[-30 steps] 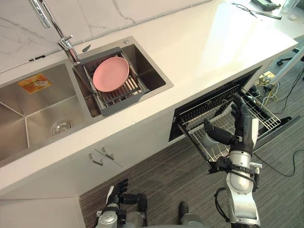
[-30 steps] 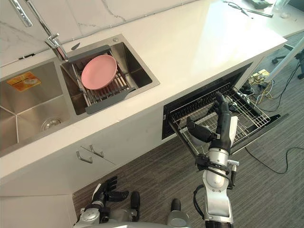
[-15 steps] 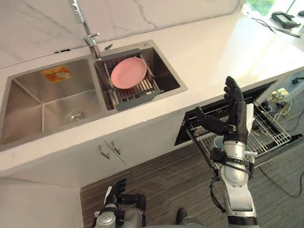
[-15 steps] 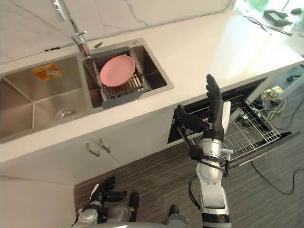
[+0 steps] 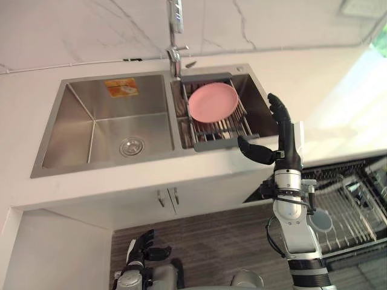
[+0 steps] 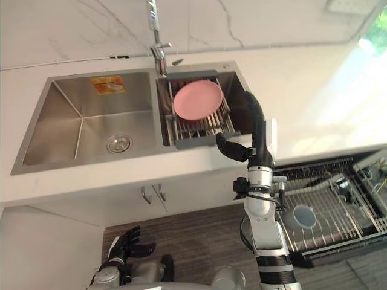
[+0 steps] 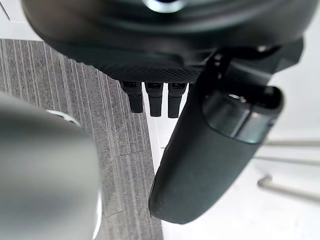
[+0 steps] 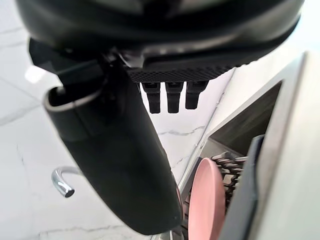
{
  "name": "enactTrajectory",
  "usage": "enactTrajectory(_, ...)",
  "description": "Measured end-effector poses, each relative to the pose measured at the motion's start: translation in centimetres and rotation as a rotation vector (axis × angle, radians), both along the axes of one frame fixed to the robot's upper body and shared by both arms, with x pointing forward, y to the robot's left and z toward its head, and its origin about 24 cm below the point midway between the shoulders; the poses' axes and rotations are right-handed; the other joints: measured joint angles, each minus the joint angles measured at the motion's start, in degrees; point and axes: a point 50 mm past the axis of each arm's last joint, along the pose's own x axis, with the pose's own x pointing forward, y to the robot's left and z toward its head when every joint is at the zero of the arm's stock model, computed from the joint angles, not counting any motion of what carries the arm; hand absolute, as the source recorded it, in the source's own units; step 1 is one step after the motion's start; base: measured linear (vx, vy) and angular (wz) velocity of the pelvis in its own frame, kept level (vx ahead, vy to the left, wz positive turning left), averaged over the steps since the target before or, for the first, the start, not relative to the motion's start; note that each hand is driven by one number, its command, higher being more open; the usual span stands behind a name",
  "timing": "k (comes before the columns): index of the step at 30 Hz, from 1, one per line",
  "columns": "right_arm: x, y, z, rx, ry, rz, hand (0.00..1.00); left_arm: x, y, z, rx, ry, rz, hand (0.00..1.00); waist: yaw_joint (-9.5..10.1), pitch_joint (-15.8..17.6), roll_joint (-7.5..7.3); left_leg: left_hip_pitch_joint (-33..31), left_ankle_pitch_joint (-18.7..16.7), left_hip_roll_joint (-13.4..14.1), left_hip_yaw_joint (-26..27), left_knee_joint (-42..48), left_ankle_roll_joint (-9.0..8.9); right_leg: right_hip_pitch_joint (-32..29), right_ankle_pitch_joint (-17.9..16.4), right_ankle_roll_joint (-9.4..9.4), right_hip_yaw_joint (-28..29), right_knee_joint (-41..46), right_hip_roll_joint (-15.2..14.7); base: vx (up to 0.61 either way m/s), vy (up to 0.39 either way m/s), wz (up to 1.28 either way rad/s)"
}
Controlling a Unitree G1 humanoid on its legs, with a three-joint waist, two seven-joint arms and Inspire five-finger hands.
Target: Walk over to the sink, pick up the cup, carry it to the dishwasher, place the cup inside the dishwasher, then close the dishwasher door
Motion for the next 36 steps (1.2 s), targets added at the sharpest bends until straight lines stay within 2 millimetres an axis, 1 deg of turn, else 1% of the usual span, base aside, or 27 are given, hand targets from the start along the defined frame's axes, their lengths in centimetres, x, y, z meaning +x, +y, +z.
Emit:
enactTrajectory(1, 0.1, 0.0, 0.2, -0.011, -0.006, 0.0, 0.9, 0.0, 0.0, 0.0, -0.001, 0.0, 0.0, 0.9, -0.13, 0.0, 0.04, 0.6, 0.0, 0.1, -0.9, -0.6, -0.06, -0.9, -0.5, -0.28, 0.8, -1.5, 1.3, 0.33, -0.037, 0.81)
enactTrajectory(2, 0.3, -0.2, 0.6, -0.031, -0.019, 0.003, 0.9, 0.0, -0.1, 0.0, -0.003, 0.0, 0.0, 0.9, -0.48, 0.1, 0.27, 1.3, 0.0, 0.5, -3.0, -1.3, -0.31, -3.0, -0.8, -0.4, 2.2, -5.0, 4.3, 0.24, -0.06, 0.72)
enactTrajectory(3, 0.4, -0.3, 0.8, -0.043, -0.025, 0.004, 0.9, 0.0, -0.2, 0.0, -0.004, 0.002, 0.001, 0.9, -0.63, 0.2, 0.4, 1.4, 0.0, 0.7, -3.9, -1.2, -0.64, -4.0, -0.6, -0.19, 3.0, -7.3, 5.6, 0.31, -0.089, 0.86)
enactTrajectory(4, 0.4, -0.5, 1.0, -0.068, -0.031, 0.001, 0.9, -0.3, -0.1, -0.1, -0.005, 0.01, 0.008, 0.9, -0.55, 0.0, 0.15, 1.9, -0.9, 0.4, -4.5, -0.4, -2.15, -4.8, 2.8, -0.61, 3.8, -14.5, 7.4, 0.32, -0.099, 0.85)
enactTrajectory(5, 0.4, -0.6, 1.1, -0.089, -0.036, -0.004, 0.9, -0.3, 0.1, -0.2, 0.004, 0.016, 0.008, 0.9, -0.95, -0.3, 0.12, 2.8, -3.1, -0.4, -5.4, 1.2, -3.19, -4.7, 10.0, -0.52, 4.2, -18.0, 7.5, 0.35, -0.094, 0.75)
enactTrajectory(6, 0.4, -0.8, 1.1, -0.105, -0.03, -0.008, 0.9, -0.5, -0.3, -0.4, -0.006, 0.027, 0.01, 0.9, -0.58, -0.8, 1.71, 3.0, -3.8, 0.7, -5.5, 1.7, -3.7, -4.0, 10.1, -0.73, 3.3, -17.9, 8.2, 0.37, -0.069, 0.41)
enactTrajectory(7, 0.2, -0.9, 1.0, -0.12, -0.027, -0.011, 0.9, -1.0, -0.9, -0.6, -0.012, 0.039, 0.006, 0.9, -0.08, -2.0, 3.41, 3.4, -3.8, 2.3, -5.1, 1.8, -3.9, -2.3, 9.9, -1.0, 3.1, -19.8, 9.3, 0.37, -0.077, 0.08)
enactTrajectory(8, -0.2, -1.2, 1.1, -0.123, -0.035, -0.024, 0.9, -1.3, -1.5, -0.7, -0.022, 0.046, 0.006, 0.9, -0.15, -2.7, 4.71, 3.7, -3.8, 3.1, -4.9, 1.3, -3.91, -0.8, 9.9, -1.13, 2.5, -22.2, 10.1, 0.41, -0.084, 0.06)
enactTrajectory(9, -0.5, -1.5, 1.1, -0.121, -0.034, -0.037, 0.9, -1.4, -1.7, -0.8, -0.028, 0.051, 0.008, 0.9, -0.42, -2.9, 5.14, 3.9, -3.8, 3.4, -5.0, 1.3, -3.95, 0.1, 9.9, -1.13, 2.1, -23.2, 10.4, 0.31, -0.083, 0.2)
enactTrajectory(10, -1.0, -2.3, 0.8, -0.113, -0.022, -0.073, 0.9, -1.5, -1.8, -0.9, -0.024, 0.058, -0.004, 0.9, -0.74, -3.1, 5.35, 3.9, -4.0, 4.0, -4.8, 3.0, -4.24, 2.3, 9.9, -1.15, 1.4, -25.3, 11.1, 0.27, -0.043, 0.27)
enactTrajectory(11, -1.6, -3.2, 0.3, -0.108, 0.0, -0.114, 0.9, -1.5, -1.7, -0.9, -0.021, 0.058, -0.005, 0.9, -0.88, -2.9, 5.22, 3.1, -4.4, 4.5, -4.4, 7.8, -5.0, 5.3, 9.9, -1.18, 0.8, -27.7, 11.5, 0.24, -0.017, 0.27)
enactTrajectory(12, -1.9, -3.5, 0.1, -0.106, 0.01, -0.132, 0.9, -1.4, -1.6, -0.8, -0.021, 0.056, -0.006, 0.9, -0.97, -2.9, 5.13, 2.0, -4.5, 4.7, -4.0, 11.9, -5.16, 7.0, 9.9, -1.23, 0.6, -28.9, 11.6, 0.26, 0.01, 0.13)
enactTrajectory(13, -2.3, -3.8, 0.0, -0.104, 0.013, -0.149, 0.9, -1.4, -1.5, -0.9, -0.022, 0.065, 0.016, 0.9, -0.9, -2.7, 5.31, -0.7, -4.0, 5.4, -3.0, 21.5, -5.74, 10.2, 10.1, -1.48, 0.7, -31.1, 11.7, 0.2, 0.036, 0.0)
enactTrajectory(14, -2.4, -3.7, 0.2, -0.099, 0.0, -0.154, 0.9, -1.6, -1.3, -1.1, -0.033, 0.096, 0.059, 0.9, -0.79, -2.1, 5.23, -3.5, -5.3, 6.5, -1.8, 26.9, -5.79, 11.7, 10.1, -1.56, 0.9, -31.8, 11.7, 0.17, 0.083, -0.14)
enactTrajectory(15, -2.5, -3.6, 0.5, -0.081, -0.025, -0.167, 0.9, -1.5, -1.1, -1.1, -0.044, 0.116, 0.081, 0.9, -0.78, -1.9, 5.51, -5.8, -8.4, 7.3, -0.8, 26.9, -5.2, 12.1, 10.1, -1.57, 1.6, -31.8, 11.5, 0.13, 0.124, -0.14)
enactTrajectory(16, -2.6, -3.7, 0.6, -0.069, -0.036, -0.181, 0.9, -1.2, -1.1, -1.1, -0.049, 0.122, 0.076, 0.9, -0.77, -1.5, 5.44, -7.1, -9.0, 7.1, -0.7, 23.2, -5.2, 12.1, 10.1, -1.54, 2.0, -31.7, 11.0, 0.12, 0.178, -0.11)
enactTrajectory(17, -2.6, -3.9, 0.6, -0.063, -0.037, -0.193, 0.9, -1.0, -1.2, -1.1, -0.054, 0.125, 0.067, 0.9, -0.77, -1.2, 5.65, -7.2, -7.9, 7.0, -0.7, 16.5, -5.49, 12.1, 10.0, -1.32, 2.1, -31.5, 10.8, 0.09, 0.223, -0.09)
enactTrajectory(18, -2.6, -4.0, 0.5, -0.058, -0.033, -0.203, 0.9, -0.7, -1.3, -1.0, -0.061, 0.118, 0.065, 0.9, -0.58, -0.6, 6.14, -6.0, -1.8, 6.8, -0.5, 10.4, -4.78, 12.5, 9.1, 0.22, 2.9, -31.1, 10.9, 0.06, 0.186, -0.07)
enactTrajectory(19, -2.7, -3.9, 0.3, -0.048, -0.025, -0.201, 0.9, -0.5, -1.2, -0.9, -0.057, 0.119, 0.06, 0.9, -0.61, -0.1, 5.39, -5.1, -1.4, 6.0, -0.3, 9.4, -4.49, 12.7, 9.0, 0.22, 3.3, -31.0, 10.2, 0.04, 0.17, 0.0)
enactTrajectory(20, -2.7, -3.4, 0.1, -0.038, -0.018, -0.185, 0.9, -0.4, -1.0, -0.9, -0.051, 0.117, 0.046, 0.9, -1.2, 0.3, 4.3, -4.4, -0.5, 4.6, -0.2, 7.6, -3.78, 12.7, 9.0, 0.23, 4.4, -31.2, 9.0, 0.01, 0.134, 0.05)
enactTrajectory(21, -2.6, -3.2, 0.0, -0.038, -0.012, -0.172, 0.9, -0.3, -0.9, -0.8, -0.045, 0.115, 0.036, 0.9, -1.41, 0.5, 3.8, -3.7, -0.2, 3.8, 0.4, 6.6, -3.32, 12.8, 9.0, 0.25, 5.1, -31.6, 8.3, 0.0, 0.135, 0.03)
enactTrajectory(22, -2.6, -3.1, 0.0, -0.039, -0.009, -0.165, 0.9, -0.3, -0.9, -0.8, -0.042, 0.117, 0.032, 0.9, -1.41, 0.5, 3.69, -3.4, -0.1, 3.4, 0.6, 6.2, -3.13, 12.8, 9.1, 0.29, 5.4, -31.8, 8.0, -0.01, 0.114, -0.14)
enactTrajectory(25, -2.9, -3.1, -0.1, -0.045, 0.004, -0.154, 0.9, -0.3, -0.8, -0.9, -0.036, 0.12, 0.033, 0.9, -1.48, 0.4, 3.65, -2.7, 0.4, 2.6, 2.1, 4.6, -2.49, 12.8, 9.7, 1.3, 7.0, -32.8, 7.1, -0.01, 0.069, -0.19)
enactTrajectory(27, -3.5, -3.3, -0.9, -0.052, 0.042, -0.156, 0.9, -0.5, -0.7, -0.9, -0.029, 0.125, 0.039, 0.9, -1.87, 0.4, 3.62, -2.1, 1.0, 2.4, 2.5, 3.4, -2.57, 12.7, 10.3, 2.26, 7.3, -33.6, 6.9, -0.01, 0.006, -0.11)
enactTrajectory(29, -4.0, -3.5, -1.4, -0.062, 0.074, -0.153, 0.9, -0.7, -0.6, -1.0, -0.025, 0.13, 0.042, 0.9, -2.24, 0.4, 3.61, -1.3, 1.9, 2.2, 2.8, 1.8, -2.7, 12.8, 10.5, 2.54, 7.6, -33.9, 6.8, -0.01, -0.023, -0.07)
enactTrajectory(32, -4.6, -4.1, -2.1, -0.102, 0.122, -0.152, 0.9, -0.9, -0.5, -1.0, -0.021, 0.127, 0.043, 0.9, -2.32, 0.3, 3.6, -0.2, 3.4, 2.1, 2.8, -0.5, -3.16, 12.8, 10.7, 2.67, 7.7, -34.0, 7.1, -0.02, -0.05, -0.02)
enactTrajectory(36, -4.8, -4.3, -2.2, -0.138, 0.131, -0.156, 0.9, -1.0, -0.4, -1.0, -0.014, 0.124, 0.04, 0.9, -2.41, 0.1, 3.54, 1.0, 5.1, 2.1, 2.7, -3.0, -3.53, 12.8, 11.0, 2.33, 7.8, -34.0, 7.5, -0.04, -0.055, 0.0)
